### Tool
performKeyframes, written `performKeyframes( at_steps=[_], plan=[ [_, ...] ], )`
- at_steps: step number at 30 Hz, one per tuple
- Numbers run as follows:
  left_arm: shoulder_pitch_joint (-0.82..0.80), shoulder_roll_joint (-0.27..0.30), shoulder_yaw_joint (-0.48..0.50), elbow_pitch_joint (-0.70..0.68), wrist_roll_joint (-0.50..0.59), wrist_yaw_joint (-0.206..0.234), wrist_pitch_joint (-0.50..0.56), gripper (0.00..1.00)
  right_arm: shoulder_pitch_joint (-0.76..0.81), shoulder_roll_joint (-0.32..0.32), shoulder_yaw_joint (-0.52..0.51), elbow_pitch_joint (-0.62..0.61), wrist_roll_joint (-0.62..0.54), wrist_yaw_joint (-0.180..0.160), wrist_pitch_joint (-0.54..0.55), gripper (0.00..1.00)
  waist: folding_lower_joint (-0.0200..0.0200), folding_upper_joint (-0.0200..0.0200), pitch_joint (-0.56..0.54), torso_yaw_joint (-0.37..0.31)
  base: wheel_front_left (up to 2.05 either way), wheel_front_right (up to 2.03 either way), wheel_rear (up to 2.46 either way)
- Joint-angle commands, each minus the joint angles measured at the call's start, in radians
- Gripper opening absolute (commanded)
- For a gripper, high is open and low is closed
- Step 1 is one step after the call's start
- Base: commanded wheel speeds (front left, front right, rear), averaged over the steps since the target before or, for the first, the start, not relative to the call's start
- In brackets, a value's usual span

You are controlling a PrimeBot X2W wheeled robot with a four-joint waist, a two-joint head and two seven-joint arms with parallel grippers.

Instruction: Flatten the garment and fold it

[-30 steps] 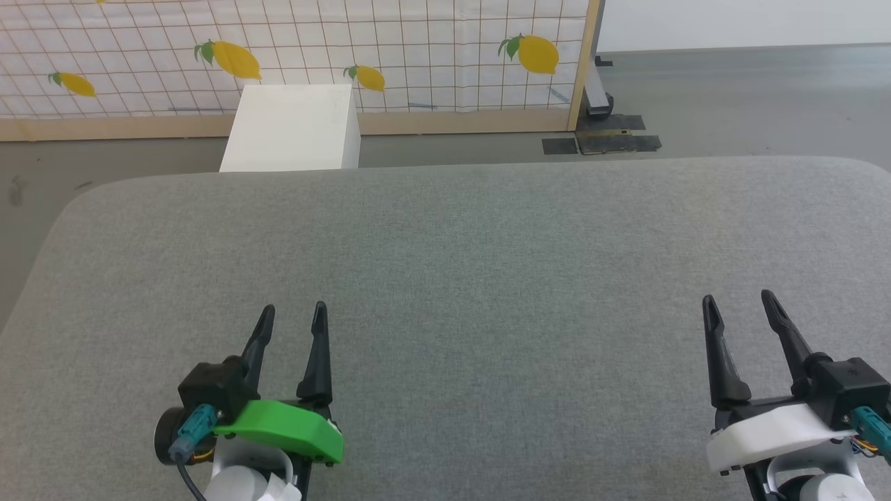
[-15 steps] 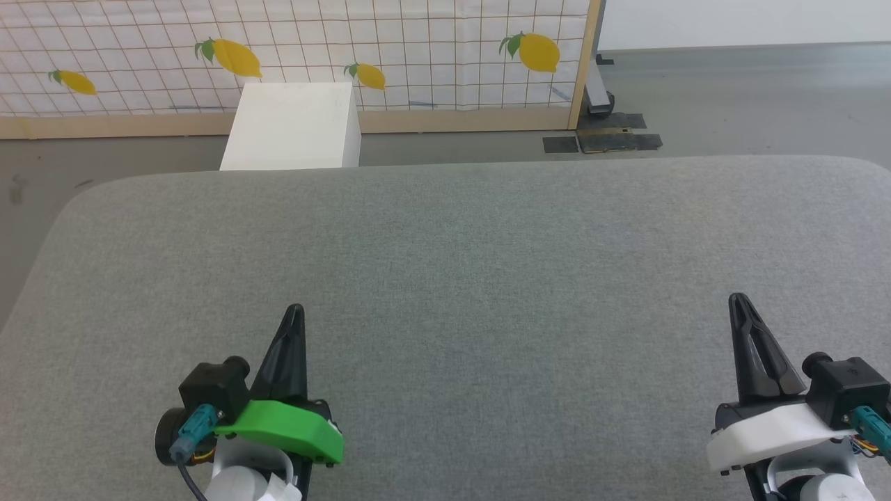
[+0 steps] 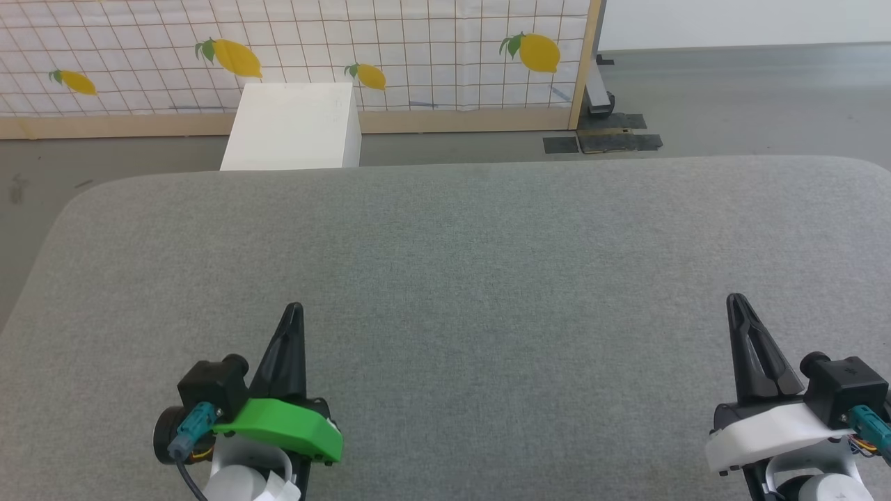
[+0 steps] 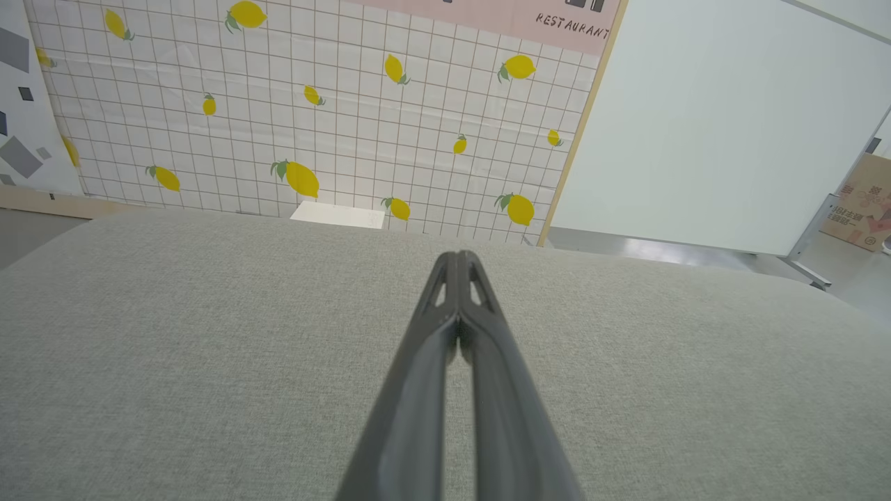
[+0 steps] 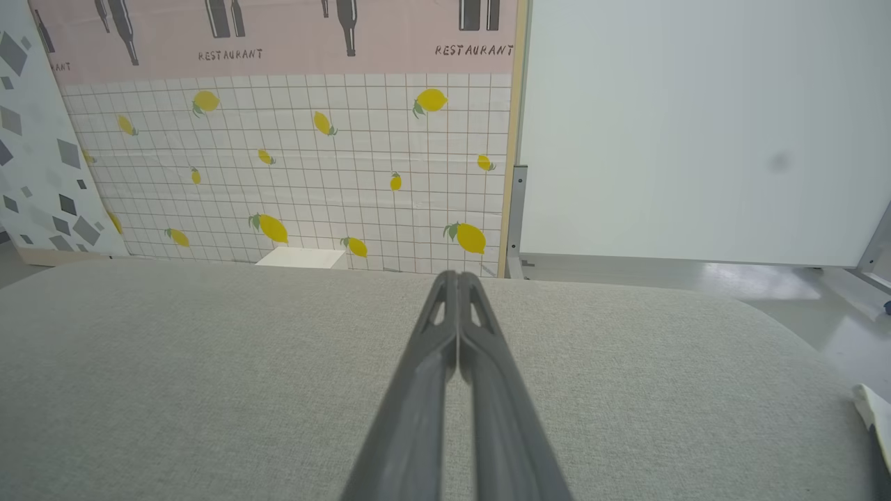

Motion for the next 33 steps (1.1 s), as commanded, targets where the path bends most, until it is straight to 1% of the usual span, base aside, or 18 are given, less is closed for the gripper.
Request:
performKeyframes(
  at_steps=[1,33],
  plan=[
    [0.006,0.0,0.003,-0.006,0.017,0.005,0.006,0.0,-0.002,0.0,0.003,0.0,-0.003,0.0,0.006,0.0,0.0,0.0006,0.0,0.0,0.0,0.0,0.0],
    [0.029,-0.002,0.027,-0.058,0.088,0.023,0.073,0.0,-0.008,0.001,0.024,0.0,-0.018,-0.001,0.046,0.0,0.0,0.0028,-0.003,0.003,0.0,0.0,0.0]
  ],
)
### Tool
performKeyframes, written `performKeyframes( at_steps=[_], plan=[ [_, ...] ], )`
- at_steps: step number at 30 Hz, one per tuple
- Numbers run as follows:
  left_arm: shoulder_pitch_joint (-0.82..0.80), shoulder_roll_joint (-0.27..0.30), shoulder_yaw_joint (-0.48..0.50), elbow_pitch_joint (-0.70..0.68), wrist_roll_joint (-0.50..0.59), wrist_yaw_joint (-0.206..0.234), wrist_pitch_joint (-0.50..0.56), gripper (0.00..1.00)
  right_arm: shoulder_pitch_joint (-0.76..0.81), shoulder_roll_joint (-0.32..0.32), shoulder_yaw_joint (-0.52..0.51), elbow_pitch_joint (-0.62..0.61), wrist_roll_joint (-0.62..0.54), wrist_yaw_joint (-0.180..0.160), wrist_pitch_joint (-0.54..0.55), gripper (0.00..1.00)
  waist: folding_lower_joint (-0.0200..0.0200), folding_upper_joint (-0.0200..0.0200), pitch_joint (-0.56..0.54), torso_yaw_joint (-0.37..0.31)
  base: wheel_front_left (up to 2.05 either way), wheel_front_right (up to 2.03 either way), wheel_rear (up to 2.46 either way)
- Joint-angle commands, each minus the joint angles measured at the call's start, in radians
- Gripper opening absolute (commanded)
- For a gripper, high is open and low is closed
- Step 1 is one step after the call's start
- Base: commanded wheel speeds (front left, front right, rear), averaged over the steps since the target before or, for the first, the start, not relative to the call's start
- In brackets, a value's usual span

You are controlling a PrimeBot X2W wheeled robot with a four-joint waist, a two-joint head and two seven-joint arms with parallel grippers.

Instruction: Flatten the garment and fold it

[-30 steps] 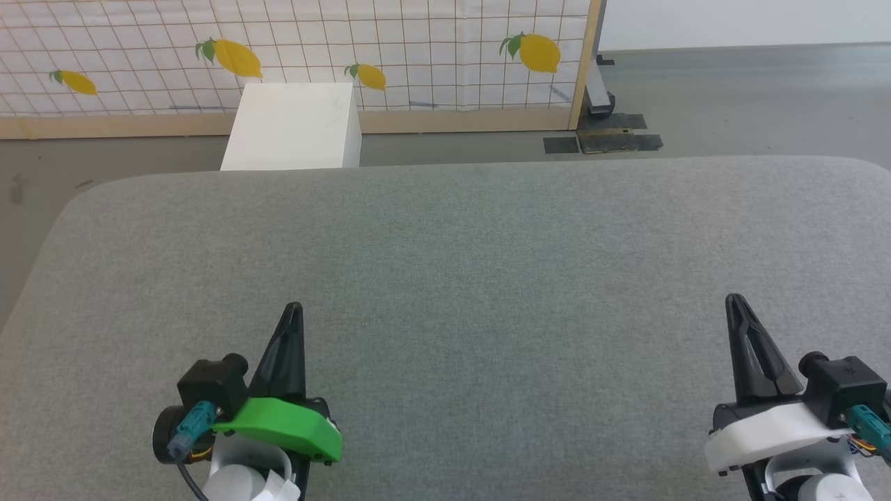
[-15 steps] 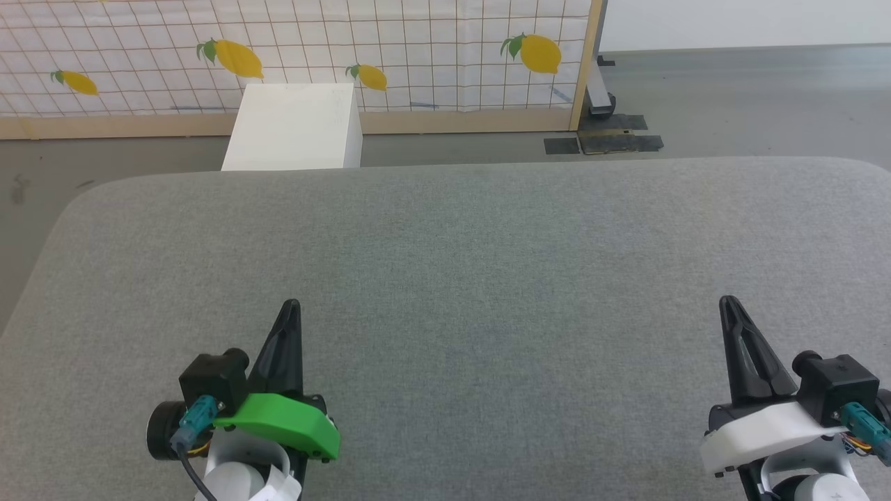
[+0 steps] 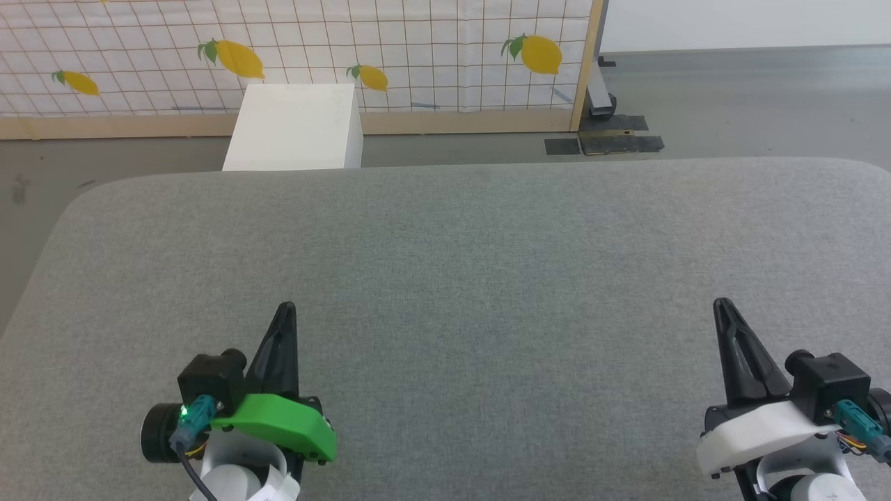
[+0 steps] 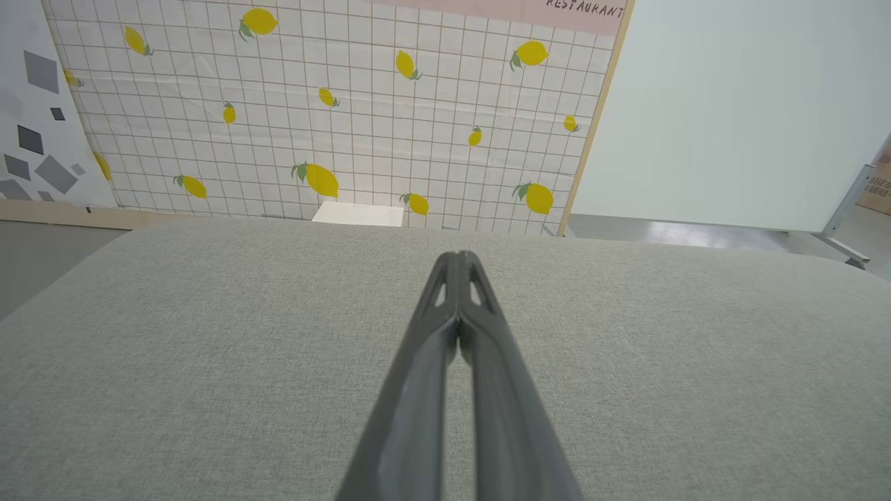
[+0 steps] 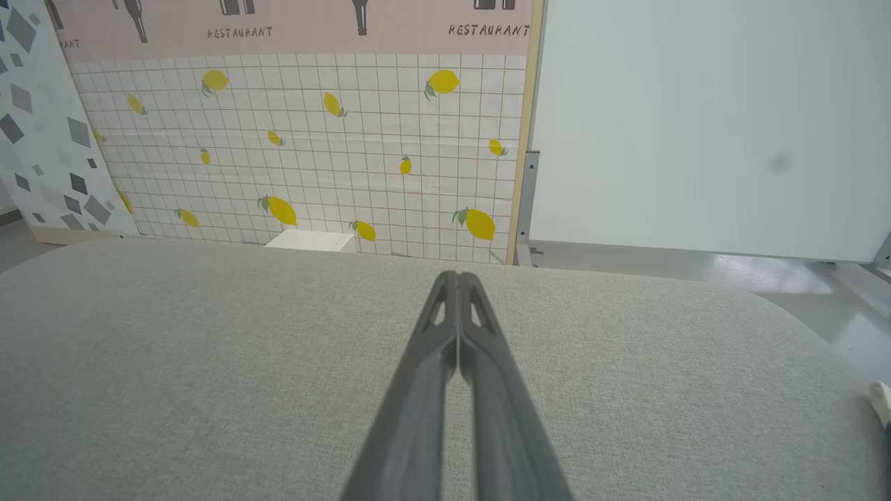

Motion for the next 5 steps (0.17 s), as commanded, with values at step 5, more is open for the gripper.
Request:
performKeyframes(
  at_steps=[5],
  plan=[
    [0.019,-0.002,0.008,-0.015,0.028,0.008,0.013,0.0,-0.008,0.001,0.007,0.0,-0.01,-0.001,0.009,0.0,0.0,0.0031,0.0,0.001,0.0,0.0,0.0]
  ],
)
